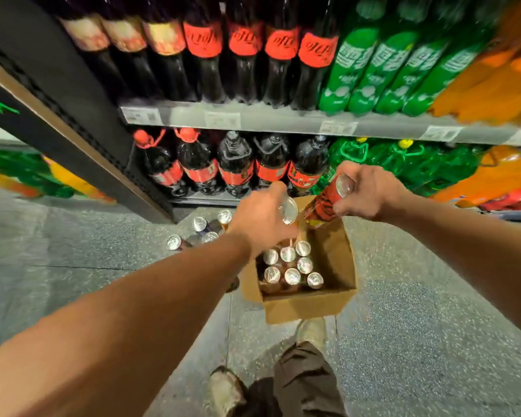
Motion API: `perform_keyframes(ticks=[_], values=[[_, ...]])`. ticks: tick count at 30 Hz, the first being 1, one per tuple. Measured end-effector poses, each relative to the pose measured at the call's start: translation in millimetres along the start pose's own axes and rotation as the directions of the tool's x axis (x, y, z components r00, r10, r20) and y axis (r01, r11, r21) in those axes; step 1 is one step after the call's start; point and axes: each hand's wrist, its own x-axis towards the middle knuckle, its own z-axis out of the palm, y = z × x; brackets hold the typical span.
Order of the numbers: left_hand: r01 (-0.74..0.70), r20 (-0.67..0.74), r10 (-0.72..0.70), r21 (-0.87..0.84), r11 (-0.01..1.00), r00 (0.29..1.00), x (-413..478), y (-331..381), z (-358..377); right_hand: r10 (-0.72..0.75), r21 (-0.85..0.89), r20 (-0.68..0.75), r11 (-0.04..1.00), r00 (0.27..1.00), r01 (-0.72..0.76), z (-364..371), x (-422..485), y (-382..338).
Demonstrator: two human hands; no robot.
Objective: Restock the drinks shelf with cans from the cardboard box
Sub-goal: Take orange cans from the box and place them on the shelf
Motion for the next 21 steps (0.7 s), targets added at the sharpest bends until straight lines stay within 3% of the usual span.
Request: perform_keyframes(ticks=[4,7,10,21], values=[[-0.015,-0.102,0.014,-0.016,1.0,0.995,-17,24,-60,-0.012,0.094,-0.063,0.995,0.998,0.018,-43,-25,-35],[0.044,-0.13,-0.057,-0.099,0.994,0.99,-26,41,-100,0.032,0.128,-0.082,0.992,0.996,-0.021,-71,-38,-56],[0.074,-0.162,-0.112,-0.227,0.971,0.98,-40,64,-152,0.08,0.296,-0.147,0.954,0.986,-0.033,-108,-59,-79],[-0.124,-0.372,-0.128,-0.582,0.803,0.919,-91,145,-316,0.112,0.583,-0.309,0.807,0.944,0.095,-240,-127,-177]])
